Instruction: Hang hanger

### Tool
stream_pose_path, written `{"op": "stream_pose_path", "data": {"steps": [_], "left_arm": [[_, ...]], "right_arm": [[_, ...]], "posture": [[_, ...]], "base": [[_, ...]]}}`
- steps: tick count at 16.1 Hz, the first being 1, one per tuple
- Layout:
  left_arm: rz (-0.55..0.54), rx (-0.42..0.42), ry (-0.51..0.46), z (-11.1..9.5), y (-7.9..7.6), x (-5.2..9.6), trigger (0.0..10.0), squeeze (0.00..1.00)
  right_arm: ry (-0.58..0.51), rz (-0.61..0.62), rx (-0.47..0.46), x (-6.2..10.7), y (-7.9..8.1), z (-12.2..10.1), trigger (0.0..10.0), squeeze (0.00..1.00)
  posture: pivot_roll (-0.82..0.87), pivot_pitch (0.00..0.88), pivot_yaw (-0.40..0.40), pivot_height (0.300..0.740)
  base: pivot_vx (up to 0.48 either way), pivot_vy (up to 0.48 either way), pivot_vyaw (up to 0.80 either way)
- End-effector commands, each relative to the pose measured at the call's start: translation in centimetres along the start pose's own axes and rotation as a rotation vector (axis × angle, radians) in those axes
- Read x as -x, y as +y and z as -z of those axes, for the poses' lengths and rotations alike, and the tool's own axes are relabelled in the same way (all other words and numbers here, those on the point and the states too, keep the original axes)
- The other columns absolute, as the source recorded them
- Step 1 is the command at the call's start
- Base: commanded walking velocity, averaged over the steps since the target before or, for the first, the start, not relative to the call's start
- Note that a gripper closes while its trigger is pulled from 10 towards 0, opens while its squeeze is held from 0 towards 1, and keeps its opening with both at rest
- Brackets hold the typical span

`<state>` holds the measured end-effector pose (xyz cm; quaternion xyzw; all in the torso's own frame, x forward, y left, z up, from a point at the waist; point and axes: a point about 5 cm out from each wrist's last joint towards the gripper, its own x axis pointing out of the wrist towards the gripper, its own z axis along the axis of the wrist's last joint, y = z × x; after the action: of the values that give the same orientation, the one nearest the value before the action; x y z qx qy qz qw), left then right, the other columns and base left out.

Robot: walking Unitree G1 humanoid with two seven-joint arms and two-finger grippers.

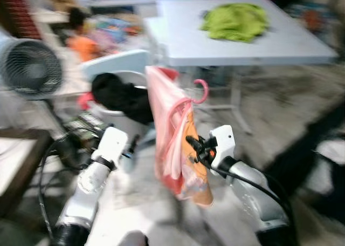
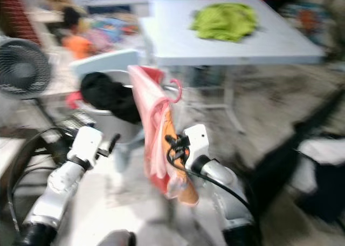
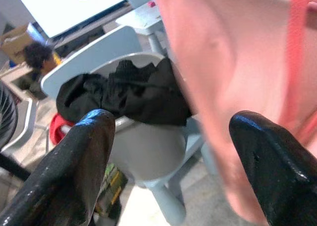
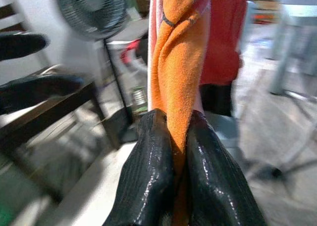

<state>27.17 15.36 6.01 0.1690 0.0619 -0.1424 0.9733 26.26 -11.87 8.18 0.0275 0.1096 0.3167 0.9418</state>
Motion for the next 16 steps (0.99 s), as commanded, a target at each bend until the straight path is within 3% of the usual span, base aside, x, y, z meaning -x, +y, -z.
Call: {"op": "stream_pose_path", "data": {"steps": [1, 3, 4, 10, 12, 13, 14, 16], "left_arm": [[0.026, -0.018, -0.022, -0.5, -0.4, -0.2, 10.0, 0.00], [0.010, -0.035, -0.028, -0.6, 0.2, -0.3, 10.0, 0.00], [-0.021, -0.051, -0.021, -0.4, 1.4, -0.5, 10.0, 0.00], [-0.070, -0.129, -0.041, -1.1, 3.7, -1.7, 10.0, 0.00], [-0.064, -0.109, -0.066, -1.9, 3.7, -2.5, 10.0, 0.00], [-0.054, -0.106, -0.076, -2.2, 3.3, -2.7, 10.0, 0.00], [-0.044, -0.099, -0.082, -2.2, 3.0, -2.8, 10.0, 0.00], [-0.030, -0.089, -0.098, -2.4, 2.3, -2.8, 10.0, 0.00]], "right_arm": [[-0.022, -0.032, 0.021, 0.1, 0.1, -0.9, 10.0, 0.00], [0.014, -0.085, 0.043, 0.6, 0.2, -0.5, 10.0, 0.00], [0.021, -0.127, 0.050, 0.9, 0.6, -0.9, 10.0, 0.00], [-0.027, -0.267, 0.029, 0.8, 2.0, -3.7, 10.0, 0.00], [-0.009, -0.259, 0.049, 0.4, 2.0, -3.2, 10.0, 0.00], [-0.006, -0.203, 0.102, -0.2, 1.6, -2.9, 10.0, 0.00], [-0.027, -0.130, 0.093, -1.0, 1.2, -3.1, 10.0, 0.00], [-0.051, -0.141, 0.083, -1.5, 1.7, -3.7, 10.0, 0.00]], "posture": [[-0.06, 0.000, -0.028, 0.740], [-0.06, 0.000, -0.029, 0.740], [-0.06, 0.000, -0.030, 0.740], [-0.06, 0.004, -0.024, 0.740], [-0.07, 0.006, -0.019, 0.740], [-0.07, 0.007, -0.018, 0.740], [-0.07, 0.007, -0.018, 0.740], [-0.07, 0.007, -0.018, 0.740]], "base": [[0.000, 0.000, 0.80], [0.000, 0.000, 0.40], [0.000, 0.000, 0.00], [0.000, 0.000, 0.00], [0.000, 0.000, 0.00], [0.000, 0.000, 0.00], [0.000, 0.000, 0.00], [0.000, 0.000, 0.00]]}}
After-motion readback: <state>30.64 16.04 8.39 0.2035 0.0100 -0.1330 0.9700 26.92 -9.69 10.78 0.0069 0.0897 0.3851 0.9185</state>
